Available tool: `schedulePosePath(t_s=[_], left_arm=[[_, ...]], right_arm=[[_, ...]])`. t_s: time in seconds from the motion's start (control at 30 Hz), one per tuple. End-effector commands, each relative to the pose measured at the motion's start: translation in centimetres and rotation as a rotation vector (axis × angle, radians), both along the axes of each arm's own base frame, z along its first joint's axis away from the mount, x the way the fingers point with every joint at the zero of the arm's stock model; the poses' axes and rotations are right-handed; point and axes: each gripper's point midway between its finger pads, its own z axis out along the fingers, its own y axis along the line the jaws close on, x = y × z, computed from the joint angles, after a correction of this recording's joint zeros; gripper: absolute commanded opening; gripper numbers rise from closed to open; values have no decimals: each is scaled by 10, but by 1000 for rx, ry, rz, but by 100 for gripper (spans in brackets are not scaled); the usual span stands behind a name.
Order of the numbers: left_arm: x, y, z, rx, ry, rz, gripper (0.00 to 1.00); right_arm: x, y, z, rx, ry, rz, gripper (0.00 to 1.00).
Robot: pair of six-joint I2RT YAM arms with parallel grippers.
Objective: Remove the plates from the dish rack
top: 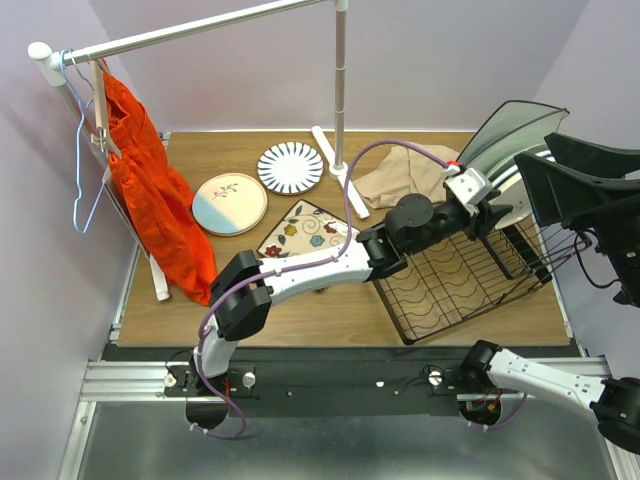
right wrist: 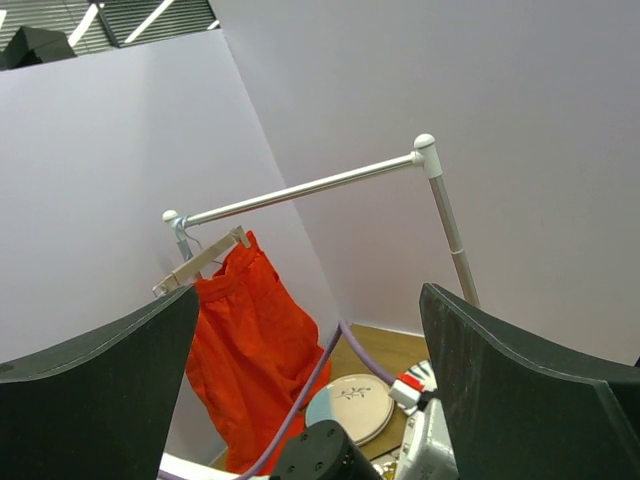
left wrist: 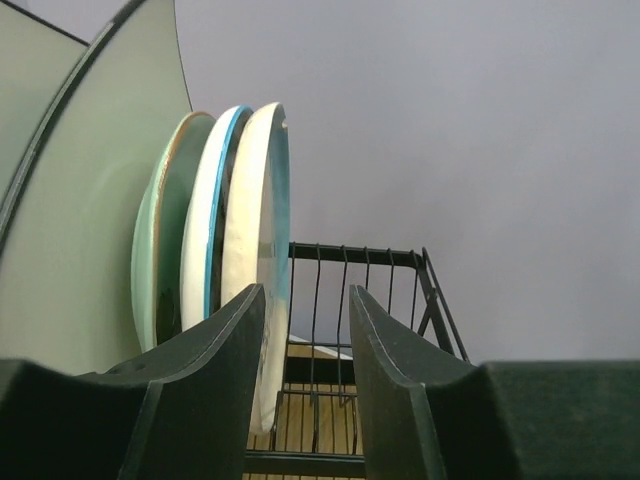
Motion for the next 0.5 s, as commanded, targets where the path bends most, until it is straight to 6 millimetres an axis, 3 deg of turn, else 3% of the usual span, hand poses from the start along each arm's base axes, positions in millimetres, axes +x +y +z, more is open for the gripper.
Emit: schedulePosePath(t_s=[0.0,0.47], left_arm=[[11,-7,5,-14,-35,69,48],[30,-22,-18,29,-44,146,47]], right_arm=[[-3,-8,4,57,-15,-9,100],[-11,-14,9,67,-41,-2,100]])
